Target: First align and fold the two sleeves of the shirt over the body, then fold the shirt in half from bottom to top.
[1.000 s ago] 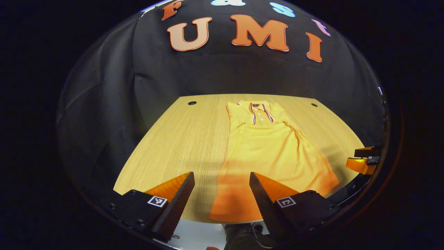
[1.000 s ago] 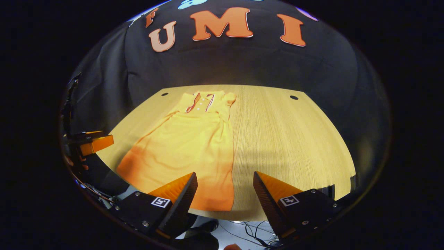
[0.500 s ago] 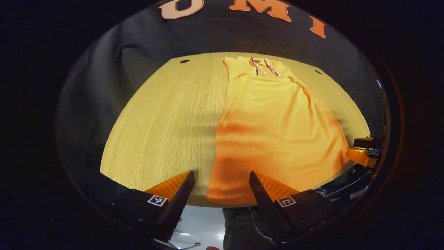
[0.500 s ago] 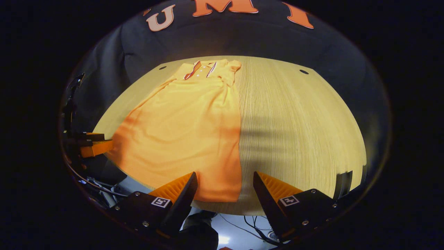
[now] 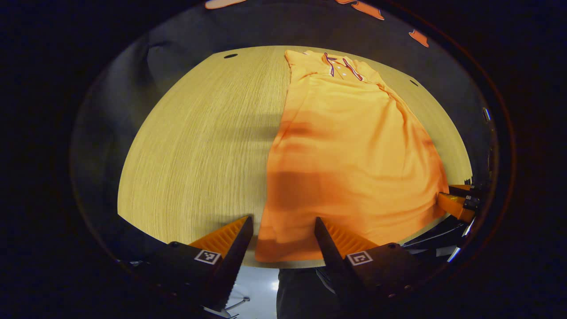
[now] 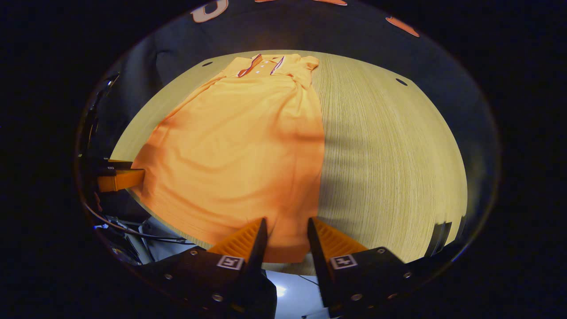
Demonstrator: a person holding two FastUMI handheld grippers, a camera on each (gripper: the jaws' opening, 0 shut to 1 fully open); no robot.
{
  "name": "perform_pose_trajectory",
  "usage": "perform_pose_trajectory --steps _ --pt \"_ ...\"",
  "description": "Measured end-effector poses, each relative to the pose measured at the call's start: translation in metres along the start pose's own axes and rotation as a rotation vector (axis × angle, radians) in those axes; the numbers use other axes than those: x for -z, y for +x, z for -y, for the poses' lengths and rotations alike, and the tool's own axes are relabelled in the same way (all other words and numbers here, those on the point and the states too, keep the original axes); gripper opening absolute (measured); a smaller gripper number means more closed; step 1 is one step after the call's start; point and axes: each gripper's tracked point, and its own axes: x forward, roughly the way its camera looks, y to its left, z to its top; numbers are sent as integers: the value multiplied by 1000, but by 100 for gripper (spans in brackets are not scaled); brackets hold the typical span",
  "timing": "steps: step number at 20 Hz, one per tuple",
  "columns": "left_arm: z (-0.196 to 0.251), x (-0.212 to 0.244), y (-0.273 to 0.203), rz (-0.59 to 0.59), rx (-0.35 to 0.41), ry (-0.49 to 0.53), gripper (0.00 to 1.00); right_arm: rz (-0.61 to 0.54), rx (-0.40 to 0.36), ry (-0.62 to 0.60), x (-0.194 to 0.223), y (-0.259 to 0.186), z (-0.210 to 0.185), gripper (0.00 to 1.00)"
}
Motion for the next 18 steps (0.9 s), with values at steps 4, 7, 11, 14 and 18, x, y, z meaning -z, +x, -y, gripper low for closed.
perform_pose_trajectory --steps 4,7,11,14,18 --pt "20 -14 2 53 71 68 6 -18 -115 118 -6 3 -12 19" --pt "17 -17 -2 82 92 -9 1 -27 -144 281 -3 -6 -11 1" --pt "14 -35 -23 146 111 -10 1 42 -192 210 -29 -14 -20 2" --pt "15 -62 -37 202 121 -18 1 70 -213 173 -50 -26 -27 1" --pt "22 -107 -48 268 147 -14 1 155 -143 104 -97 -31 -13 0"
